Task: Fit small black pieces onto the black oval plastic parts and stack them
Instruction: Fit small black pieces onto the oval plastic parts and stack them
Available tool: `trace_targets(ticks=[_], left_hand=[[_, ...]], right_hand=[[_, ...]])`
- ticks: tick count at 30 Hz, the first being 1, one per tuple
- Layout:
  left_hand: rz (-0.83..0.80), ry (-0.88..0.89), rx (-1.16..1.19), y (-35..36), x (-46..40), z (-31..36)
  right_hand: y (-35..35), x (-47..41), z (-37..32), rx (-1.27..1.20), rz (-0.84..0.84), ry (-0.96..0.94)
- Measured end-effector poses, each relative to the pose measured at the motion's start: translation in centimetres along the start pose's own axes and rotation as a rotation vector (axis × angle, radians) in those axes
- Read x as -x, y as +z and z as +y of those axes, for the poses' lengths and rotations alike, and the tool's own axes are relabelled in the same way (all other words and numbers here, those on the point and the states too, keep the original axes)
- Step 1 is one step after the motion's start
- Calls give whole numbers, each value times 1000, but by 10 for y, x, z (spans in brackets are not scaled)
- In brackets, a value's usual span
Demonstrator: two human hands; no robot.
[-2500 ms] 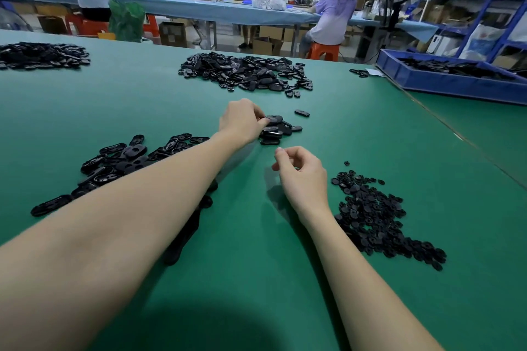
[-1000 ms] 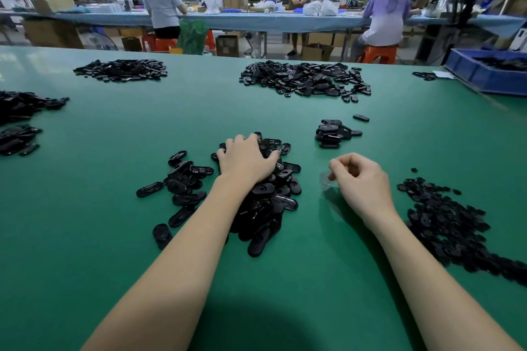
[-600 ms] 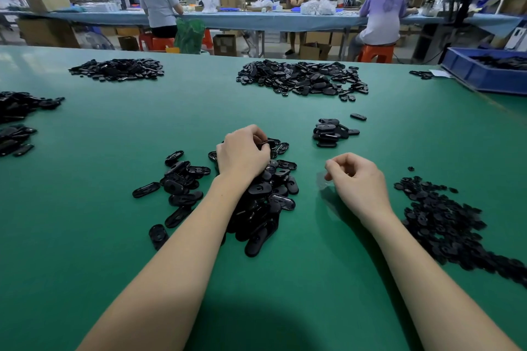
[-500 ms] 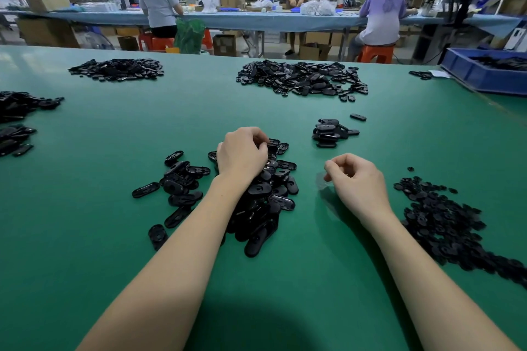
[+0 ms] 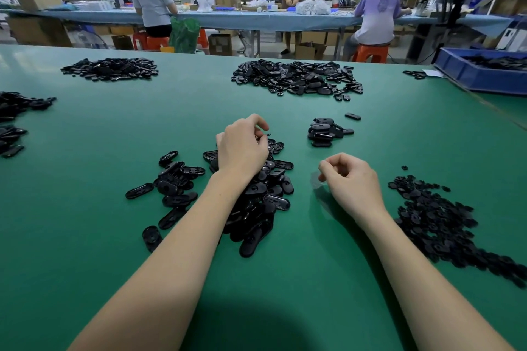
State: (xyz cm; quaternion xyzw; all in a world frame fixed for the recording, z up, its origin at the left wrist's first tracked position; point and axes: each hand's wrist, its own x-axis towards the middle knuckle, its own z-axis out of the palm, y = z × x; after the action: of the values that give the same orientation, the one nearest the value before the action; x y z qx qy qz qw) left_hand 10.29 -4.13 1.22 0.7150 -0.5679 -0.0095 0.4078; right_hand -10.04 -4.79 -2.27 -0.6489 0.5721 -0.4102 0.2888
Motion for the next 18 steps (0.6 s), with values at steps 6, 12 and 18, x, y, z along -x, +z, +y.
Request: trace_targets(ticks=[6,12,18], left_hand=[[-140,182,181,16,12,34],[-251,349,315,35,31,58],[-298,342,420,38,40,68]], right_hand=[[-5,-3,-6,-160,7,59],[-36,-12,-13,-338,-71,147],[-69,-19,-12,-244,-175,169]])
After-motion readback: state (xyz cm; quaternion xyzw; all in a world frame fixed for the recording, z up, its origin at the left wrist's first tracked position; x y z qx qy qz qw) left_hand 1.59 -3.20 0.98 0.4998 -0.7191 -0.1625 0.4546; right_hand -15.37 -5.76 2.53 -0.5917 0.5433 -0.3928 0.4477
